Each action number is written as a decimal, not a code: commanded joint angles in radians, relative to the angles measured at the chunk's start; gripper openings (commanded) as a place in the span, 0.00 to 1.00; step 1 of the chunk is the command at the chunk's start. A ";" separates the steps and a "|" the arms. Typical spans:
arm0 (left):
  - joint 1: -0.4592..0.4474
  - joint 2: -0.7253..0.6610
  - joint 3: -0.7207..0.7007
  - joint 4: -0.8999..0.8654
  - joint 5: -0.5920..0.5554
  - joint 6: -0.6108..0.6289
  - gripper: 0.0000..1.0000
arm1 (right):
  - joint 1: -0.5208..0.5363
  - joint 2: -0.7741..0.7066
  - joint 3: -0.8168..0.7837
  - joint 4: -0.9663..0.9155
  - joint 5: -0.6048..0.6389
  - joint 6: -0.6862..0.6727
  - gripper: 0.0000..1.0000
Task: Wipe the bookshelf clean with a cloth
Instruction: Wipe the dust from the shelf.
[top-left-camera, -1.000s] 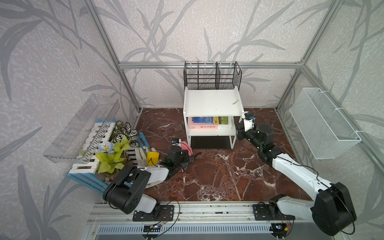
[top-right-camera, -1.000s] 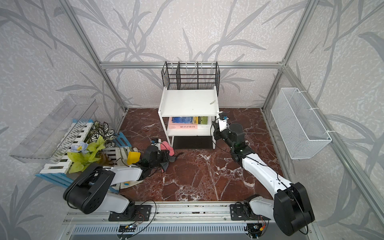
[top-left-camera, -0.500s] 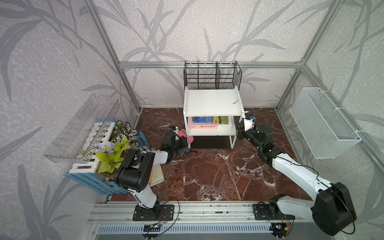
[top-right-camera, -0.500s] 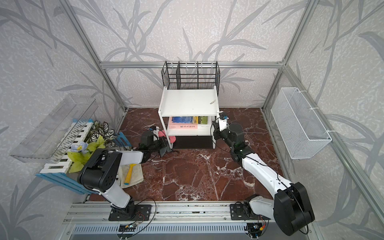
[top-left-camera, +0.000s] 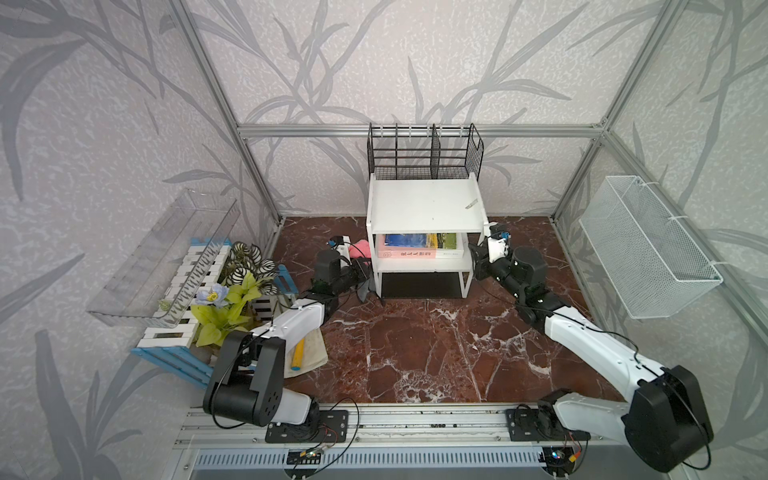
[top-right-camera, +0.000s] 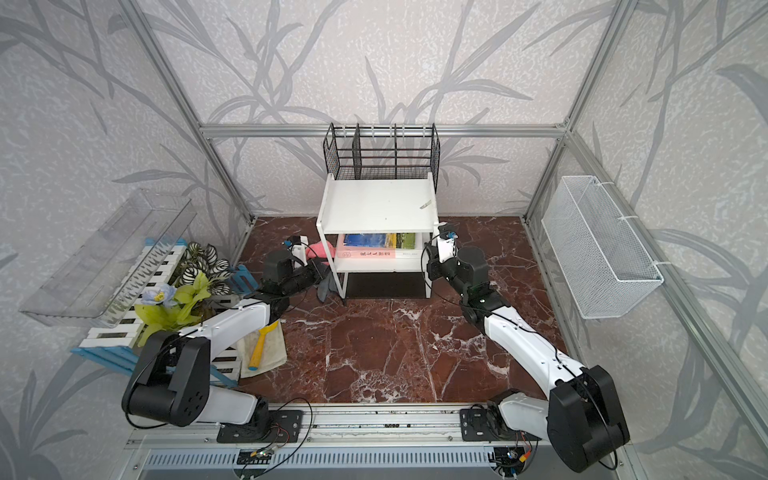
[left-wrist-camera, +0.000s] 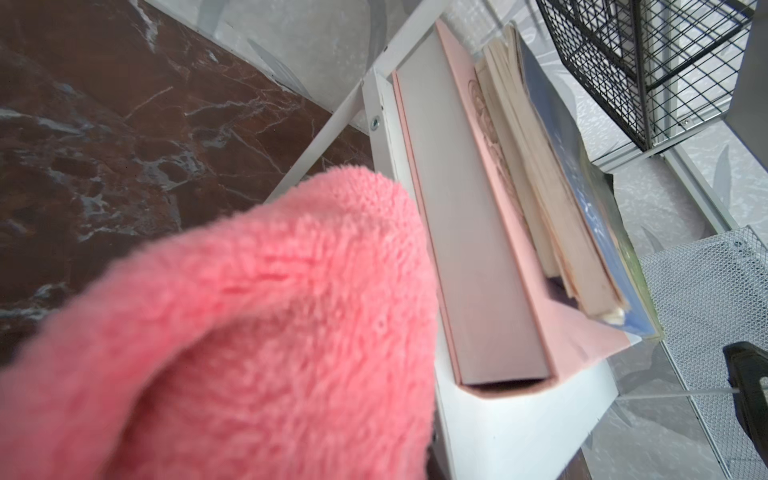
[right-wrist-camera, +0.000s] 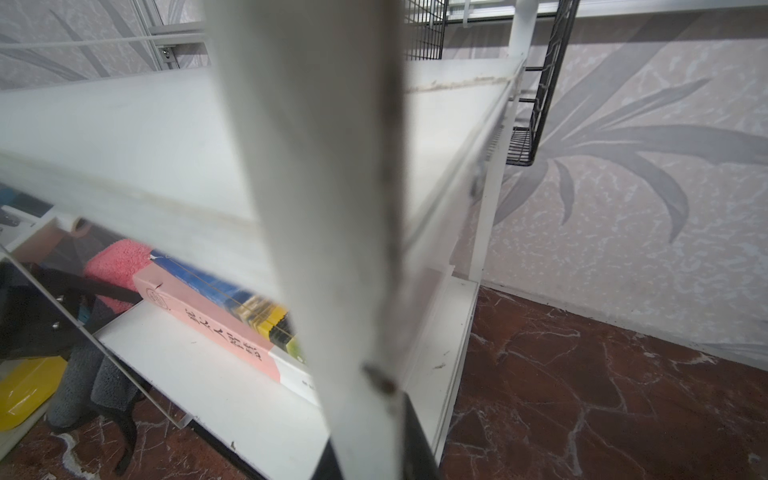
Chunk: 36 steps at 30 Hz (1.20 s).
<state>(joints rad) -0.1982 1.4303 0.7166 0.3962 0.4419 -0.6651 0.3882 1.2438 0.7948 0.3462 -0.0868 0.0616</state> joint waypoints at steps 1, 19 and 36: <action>-0.023 0.039 -0.039 0.050 0.068 -0.005 0.00 | -0.006 0.102 0.043 -0.040 0.042 0.206 0.00; 0.031 0.724 0.453 -0.077 0.201 0.257 0.00 | -0.006 0.152 0.057 -0.101 0.136 0.204 0.00; 0.071 0.724 0.247 0.702 0.683 -0.292 0.00 | -0.006 0.150 0.045 -0.124 0.113 0.199 0.00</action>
<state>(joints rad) -0.1276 2.1185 0.9485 0.8185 0.9546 -0.7494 0.4004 1.2510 0.8070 0.3225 -0.0456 0.0643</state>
